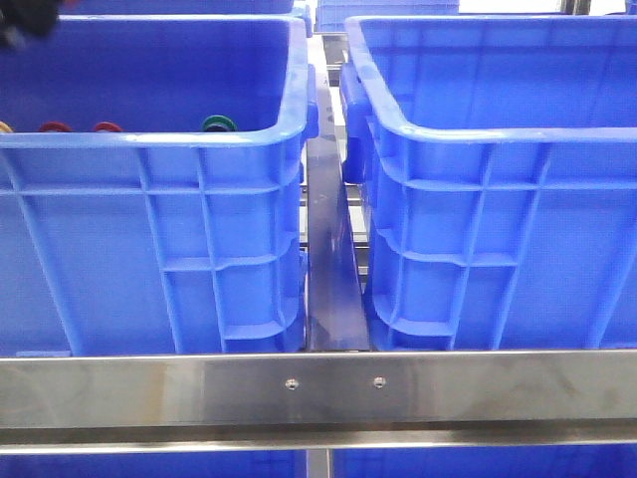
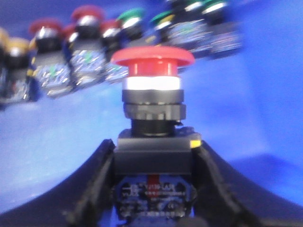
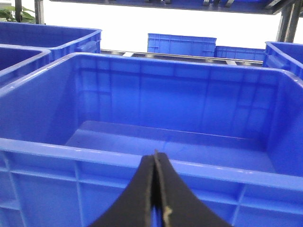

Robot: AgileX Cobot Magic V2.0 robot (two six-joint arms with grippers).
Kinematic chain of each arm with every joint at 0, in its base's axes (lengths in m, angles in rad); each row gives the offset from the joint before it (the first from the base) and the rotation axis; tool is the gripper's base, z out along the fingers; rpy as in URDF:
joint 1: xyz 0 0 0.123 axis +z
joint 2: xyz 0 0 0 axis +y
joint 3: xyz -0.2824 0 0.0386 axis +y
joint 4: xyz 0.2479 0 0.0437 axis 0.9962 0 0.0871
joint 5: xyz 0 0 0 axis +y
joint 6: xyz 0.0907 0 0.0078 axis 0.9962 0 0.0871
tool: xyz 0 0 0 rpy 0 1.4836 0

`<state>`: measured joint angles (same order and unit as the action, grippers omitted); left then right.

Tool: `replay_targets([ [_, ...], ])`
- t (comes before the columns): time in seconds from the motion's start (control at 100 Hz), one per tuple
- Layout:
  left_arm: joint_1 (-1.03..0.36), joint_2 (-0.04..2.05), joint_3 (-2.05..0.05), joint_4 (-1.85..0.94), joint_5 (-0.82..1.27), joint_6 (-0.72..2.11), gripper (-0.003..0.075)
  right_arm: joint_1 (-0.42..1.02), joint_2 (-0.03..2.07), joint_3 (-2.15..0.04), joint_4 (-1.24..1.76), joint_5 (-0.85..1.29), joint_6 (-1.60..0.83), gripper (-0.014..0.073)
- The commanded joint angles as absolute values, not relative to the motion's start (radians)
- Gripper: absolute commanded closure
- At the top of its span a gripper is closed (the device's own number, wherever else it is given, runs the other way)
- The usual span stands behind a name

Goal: Pick red and yellow buttons and place in box

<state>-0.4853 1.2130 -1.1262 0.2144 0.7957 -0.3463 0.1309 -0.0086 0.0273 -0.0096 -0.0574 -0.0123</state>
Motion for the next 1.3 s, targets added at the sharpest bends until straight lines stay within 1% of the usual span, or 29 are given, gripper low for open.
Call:
replay_targets([
  [0.0, -0.539, 1.109, -1.151, 0.188, 0.766, -0.310, 0.0739, 0.127, -0.026, 0.026, -0.017, -0.141, -0.012, 0.0660],
  [0.21, -0.634, 0.974, -1.151, -0.043, 0.827, -0.079, 0.0739, 0.127, -0.026, 0.026, -0.017, -0.141, -0.012, 0.0660],
  [0.45, -0.694, 0.959, -1.151, -0.309, 0.897, 0.257, 0.0739, 0.127, -0.026, 0.026, -0.017, -0.143, -0.012, 0.0660],
  [0.64, -0.701, 0.979, -1.151, -0.350, 0.903, 0.308, 0.0739, 0.127, -0.026, 0.022, 0.000, -0.174, 0.000, 0.0660],
  [0.75, -0.701, 0.994, -1.151, -0.353, 0.905, 0.308, 0.0739, 0.131, -0.024, -0.026, 0.035, -0.140, 0.069, 0.0660],
  [0.82, -0.701, 1.000, -1.151, -0.354, 0.905, 0.308, 0.0739, 0.131, -0.022, -0.096, 0.036, -0.038, 0.112, 0.0660],
  [0.9, -0.701, 1.008, -1.151, -0.359, 0.905, 0.308, 0.0739, 0.131, 0.002, -0.221, 0.045, 0.157, 0.138, 0.0660],
  [1.04, -0.701, 1.015, -1.151, -0.369, 0.905, 0.308, 0.0739, 0.131, 0.139, -0.469, 0.061, 0.471, 0.137, 0.0660],
  [1.18, -0.701, 1.015, -1.151, -0.369, 0.905, 0.308, 0.0739, 0.131, 0.310, -0.669, 0.072, 0.643, 0.137, 0.0660],
  [1.29, -0.701, 1.015, -1.151, -0.369, 0.906, 0.308, 0.0739, 0.131, 0.407, -0.748, 0.071, 0.684, 0.137, 0.0660],
])
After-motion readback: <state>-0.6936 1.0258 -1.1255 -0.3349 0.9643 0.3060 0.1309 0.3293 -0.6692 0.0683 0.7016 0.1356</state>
